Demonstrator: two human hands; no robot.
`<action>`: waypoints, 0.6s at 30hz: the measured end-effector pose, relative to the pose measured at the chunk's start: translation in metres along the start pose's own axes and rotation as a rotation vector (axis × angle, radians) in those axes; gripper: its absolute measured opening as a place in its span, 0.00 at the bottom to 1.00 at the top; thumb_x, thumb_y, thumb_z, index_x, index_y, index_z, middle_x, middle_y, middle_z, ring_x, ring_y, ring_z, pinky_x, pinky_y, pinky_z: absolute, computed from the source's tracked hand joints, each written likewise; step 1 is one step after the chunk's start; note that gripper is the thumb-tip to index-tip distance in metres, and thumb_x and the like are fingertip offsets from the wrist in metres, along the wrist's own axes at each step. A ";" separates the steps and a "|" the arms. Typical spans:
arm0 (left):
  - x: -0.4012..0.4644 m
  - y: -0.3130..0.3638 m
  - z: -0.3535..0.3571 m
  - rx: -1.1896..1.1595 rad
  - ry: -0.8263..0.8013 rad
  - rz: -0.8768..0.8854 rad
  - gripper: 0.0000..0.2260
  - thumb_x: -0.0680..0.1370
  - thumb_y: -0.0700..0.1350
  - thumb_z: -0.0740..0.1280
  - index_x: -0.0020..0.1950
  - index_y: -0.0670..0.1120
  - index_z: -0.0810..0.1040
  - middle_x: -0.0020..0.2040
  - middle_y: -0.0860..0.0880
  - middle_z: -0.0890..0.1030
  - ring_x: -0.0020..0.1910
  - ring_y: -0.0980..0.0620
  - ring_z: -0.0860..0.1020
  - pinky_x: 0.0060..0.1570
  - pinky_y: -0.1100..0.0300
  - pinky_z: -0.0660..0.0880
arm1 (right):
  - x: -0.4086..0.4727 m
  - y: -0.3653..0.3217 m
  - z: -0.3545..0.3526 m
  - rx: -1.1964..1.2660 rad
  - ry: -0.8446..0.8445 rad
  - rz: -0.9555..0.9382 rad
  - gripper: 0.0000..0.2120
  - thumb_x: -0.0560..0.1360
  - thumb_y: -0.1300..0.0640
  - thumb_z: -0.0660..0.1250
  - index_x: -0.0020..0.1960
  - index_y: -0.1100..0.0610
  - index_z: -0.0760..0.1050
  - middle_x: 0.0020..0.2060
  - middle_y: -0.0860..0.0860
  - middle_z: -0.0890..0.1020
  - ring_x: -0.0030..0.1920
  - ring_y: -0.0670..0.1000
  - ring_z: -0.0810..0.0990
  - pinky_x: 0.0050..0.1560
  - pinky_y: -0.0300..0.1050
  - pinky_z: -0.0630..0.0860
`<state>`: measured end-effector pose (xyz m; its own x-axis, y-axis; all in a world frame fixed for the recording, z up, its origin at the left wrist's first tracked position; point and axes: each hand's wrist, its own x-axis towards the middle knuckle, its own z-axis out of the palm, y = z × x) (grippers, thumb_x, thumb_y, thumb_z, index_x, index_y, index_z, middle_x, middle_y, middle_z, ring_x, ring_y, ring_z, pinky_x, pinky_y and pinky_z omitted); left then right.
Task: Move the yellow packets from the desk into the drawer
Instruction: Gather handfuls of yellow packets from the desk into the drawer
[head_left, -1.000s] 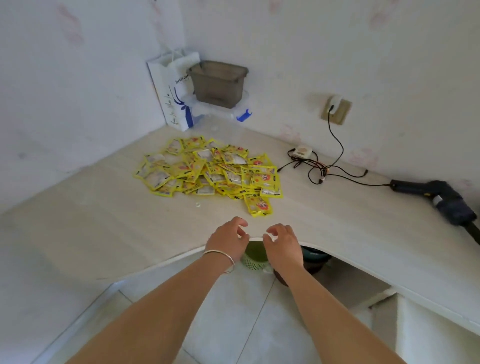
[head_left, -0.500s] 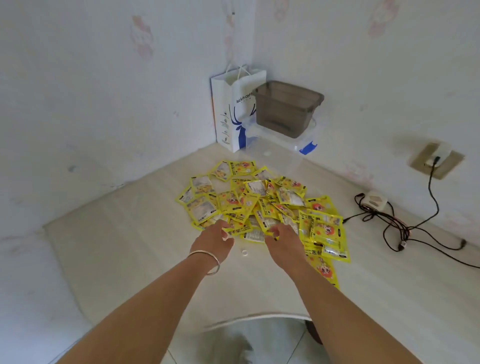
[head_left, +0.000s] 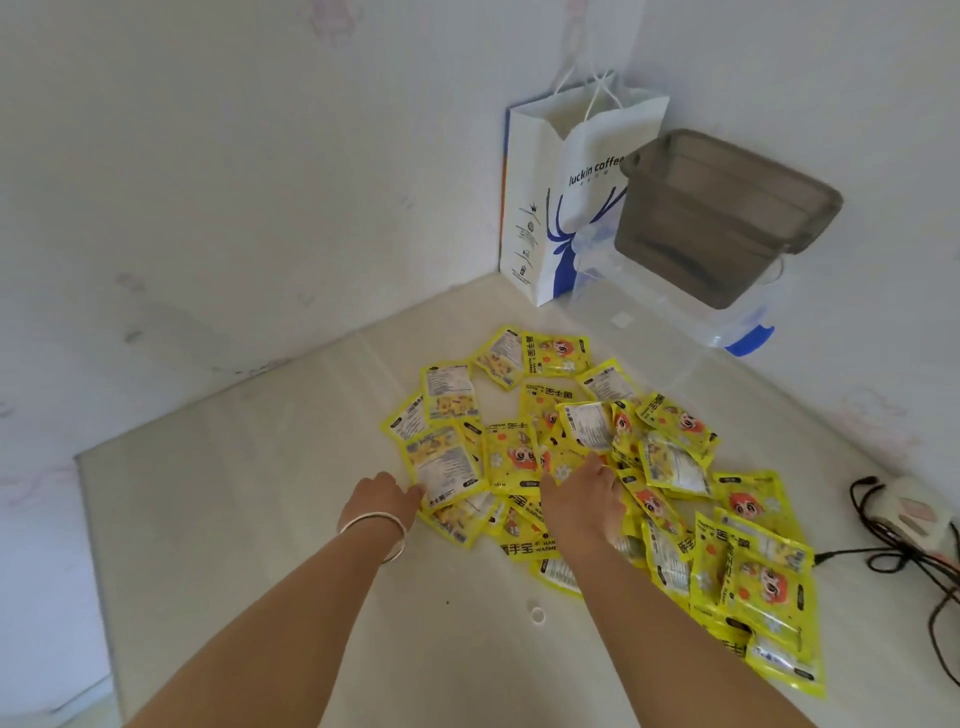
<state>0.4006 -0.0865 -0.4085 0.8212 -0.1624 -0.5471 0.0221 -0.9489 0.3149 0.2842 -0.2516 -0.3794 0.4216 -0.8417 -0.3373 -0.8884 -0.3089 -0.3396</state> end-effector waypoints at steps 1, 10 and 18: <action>0.009 0.002 -0.001 -0.012 -0.003 -0.015 0.25 0.77 0.61 0.59 0.62 0.42 0.74 0.60 0.41 0.76 0.61 0.42 0.75 0.57 0.52 0.72 | 0.003 -0.005 0.003 -0.034 0.005 0.026 0.37 0.76 0.41 0.61 0.75 0.60 0.52 0.71 0.58 0.65 0.71 0.59 0.63 0.66 0.52 0.66; 0.030 0.044 -0.005 -0.025 -0.007 -0.073 0.40 0.67 0.65 0.70 0.68 0.41 0.63 0.65 0.43 0.71 0.64 0.42 0.74 0.58 0.48 0.73 | 0.025 -0.039 0.017 -0.210 -0.056 0.100 0.55 0.66 0.30 0.65 0.78 0.56 0.41 0.73 0.61 0.59 0.72 0.61 0.59 0.68 0.53 0.63; 0.041 0.041 -0.001 -0.306 -0.055 -0.125 0.36 0.65 0.53 0.77 0.65 0.39 0.66 0.63 0.41 0.75 0.62 0.41 0.75 0.58 0.51 0.73 | 0.029 -0.053 0.028 0.052 -0.068 0.008 0.49 0.72 0.51 0.71 0.78 0.55 0.39 0.52 0.57 0.82 0.54 0.57 0.81 0.51 0.52 0.79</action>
<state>0.4353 -0.1321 -0.4170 0.7696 -0.0718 -0.6345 0.2979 -0.8385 0.4563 0.3490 -0.2476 -0.3954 0.4276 -0.8112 -0.3988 -0.8818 -0.2772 -0.3816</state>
